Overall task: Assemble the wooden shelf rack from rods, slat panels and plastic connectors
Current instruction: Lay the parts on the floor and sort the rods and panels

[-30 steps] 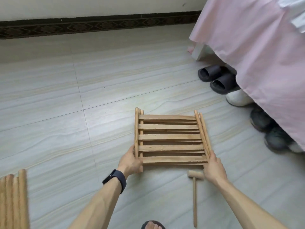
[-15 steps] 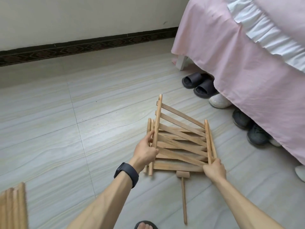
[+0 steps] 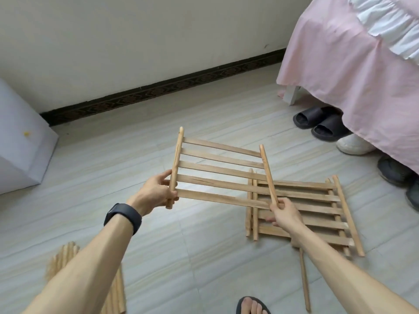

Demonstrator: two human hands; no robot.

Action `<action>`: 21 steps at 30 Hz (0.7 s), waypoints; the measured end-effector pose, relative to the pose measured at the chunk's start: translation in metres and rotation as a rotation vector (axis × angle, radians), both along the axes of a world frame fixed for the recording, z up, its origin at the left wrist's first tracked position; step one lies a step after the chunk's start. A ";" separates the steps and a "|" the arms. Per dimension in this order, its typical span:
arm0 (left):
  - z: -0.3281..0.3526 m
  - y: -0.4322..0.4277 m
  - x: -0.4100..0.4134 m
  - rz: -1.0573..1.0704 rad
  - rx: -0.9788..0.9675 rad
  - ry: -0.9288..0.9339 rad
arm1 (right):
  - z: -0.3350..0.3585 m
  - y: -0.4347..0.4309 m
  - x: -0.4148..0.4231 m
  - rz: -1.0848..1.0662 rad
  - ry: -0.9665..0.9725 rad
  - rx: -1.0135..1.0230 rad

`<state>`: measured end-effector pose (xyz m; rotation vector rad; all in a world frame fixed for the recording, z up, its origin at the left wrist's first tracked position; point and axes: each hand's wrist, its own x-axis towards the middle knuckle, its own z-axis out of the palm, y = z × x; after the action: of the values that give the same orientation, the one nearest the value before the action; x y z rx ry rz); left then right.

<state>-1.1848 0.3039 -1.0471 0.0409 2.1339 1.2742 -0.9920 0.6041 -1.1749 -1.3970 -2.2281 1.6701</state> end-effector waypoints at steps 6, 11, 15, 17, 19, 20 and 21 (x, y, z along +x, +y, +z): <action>-0.014 -0.120 0.009 -0.101 -0.373 -0.106 | -0.011 -0.092 -0.038 0.202 -0.032 -0.082; -0.085 -0.187 0.061 0.080 -0.268 -0.280 | -0.052 -0.148 -0.015 0.255 -0.152 -0.070; -0.137 -0.199 0.087 0.250 -0.166 -0.286 | -0.063 -0.160 -0.003 0.300 -0.168 0.058; -0.153 -0.193 0.093 0.270 -0.139 -0.267 | -0.065 -0.159 -0.002 0.297 -0.165 0.105; -0.167 -0.185 0.097 0.264 -0.118 -0.256 | -0.066 -0.154 -0.001 0.298 -0.199 0.149; -0.173 -0.182 0.099 0.254 -0.105 -0.256 | -0.067 -0.151 0.000 0.322 -0.235 0.170; -0.179 -0.179 0.101 0.243 -0.088 -0.258 | -0.068 -0.147 0.001 0.358 -0.272 0.185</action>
<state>-1.0836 0.1250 -1.2266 -0.4096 2.0100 1.2425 -0.9910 0.4567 -1.2429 -1.3096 -2.8445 1.3689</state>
